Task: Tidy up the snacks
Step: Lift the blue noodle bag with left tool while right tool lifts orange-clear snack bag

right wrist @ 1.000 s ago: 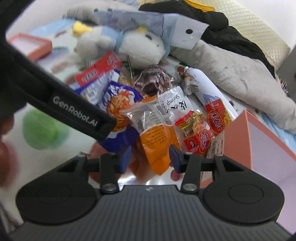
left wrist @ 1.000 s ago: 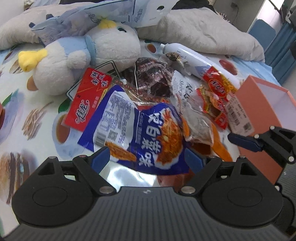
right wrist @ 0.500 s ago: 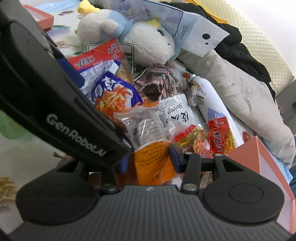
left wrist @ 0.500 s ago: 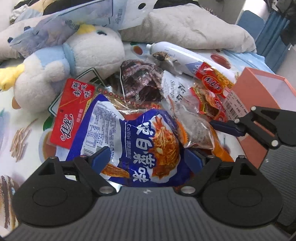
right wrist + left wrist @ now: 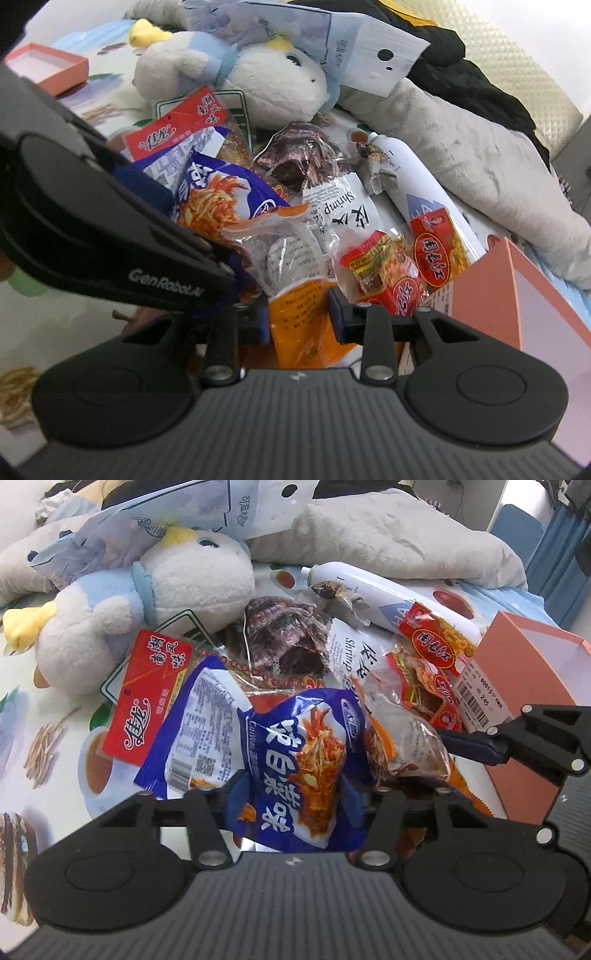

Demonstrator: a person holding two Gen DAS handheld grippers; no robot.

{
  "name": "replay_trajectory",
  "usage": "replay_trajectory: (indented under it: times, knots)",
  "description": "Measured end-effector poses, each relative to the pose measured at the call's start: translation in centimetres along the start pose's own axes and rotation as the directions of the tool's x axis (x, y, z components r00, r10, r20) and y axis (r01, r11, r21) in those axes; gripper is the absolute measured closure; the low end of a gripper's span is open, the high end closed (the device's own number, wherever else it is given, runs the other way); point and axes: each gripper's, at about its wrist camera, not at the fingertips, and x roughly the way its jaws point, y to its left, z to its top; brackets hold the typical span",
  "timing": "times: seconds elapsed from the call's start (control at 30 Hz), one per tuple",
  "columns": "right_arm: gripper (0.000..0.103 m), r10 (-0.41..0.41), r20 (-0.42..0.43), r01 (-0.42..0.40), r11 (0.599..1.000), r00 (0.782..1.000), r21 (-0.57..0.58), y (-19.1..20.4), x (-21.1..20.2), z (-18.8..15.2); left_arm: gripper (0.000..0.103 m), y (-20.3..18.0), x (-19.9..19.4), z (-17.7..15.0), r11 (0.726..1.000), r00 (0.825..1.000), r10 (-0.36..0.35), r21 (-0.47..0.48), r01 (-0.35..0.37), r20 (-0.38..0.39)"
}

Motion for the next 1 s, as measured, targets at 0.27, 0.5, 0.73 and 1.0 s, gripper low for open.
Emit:
replay_trajectory:
  times: [0.27,0.5,0.73,1.0]
  knots:
    - [0.072,0.013,-0.008,-0.013,0.997,1.000,0.070,-0.7,-1.9,-0.9,0.069,0.2,-1.6,-0.6,0.999,1.000,-0.006,-0.040,0.006,0.004]
    - [0.073,0.030,-0.010,-0.028,0.991,1.000,0.131,-0.8,-4.6,-2.1,0.076,0.2,-4.2,-1.7,0.998,1.000,-0.009,-0.068,0.010,0.012]
    - [0.073,0.054,-0.011,-0.050,0.975,0.998,0.216,-0.8,-7.6,-3.7,0.079,-0.6,-7.4,-4.0,0.995,1.000,-0.017,-0.095,0.019,0.015]
    - [0.073,0.079,-0.003,-0.074,0.946,0.997,0.315,-0.5,-10.7,-5.8,0.081,-1.9,-11.4,-7.0,0.993,1.000,-0.019,-0.113,0.020,0.014]
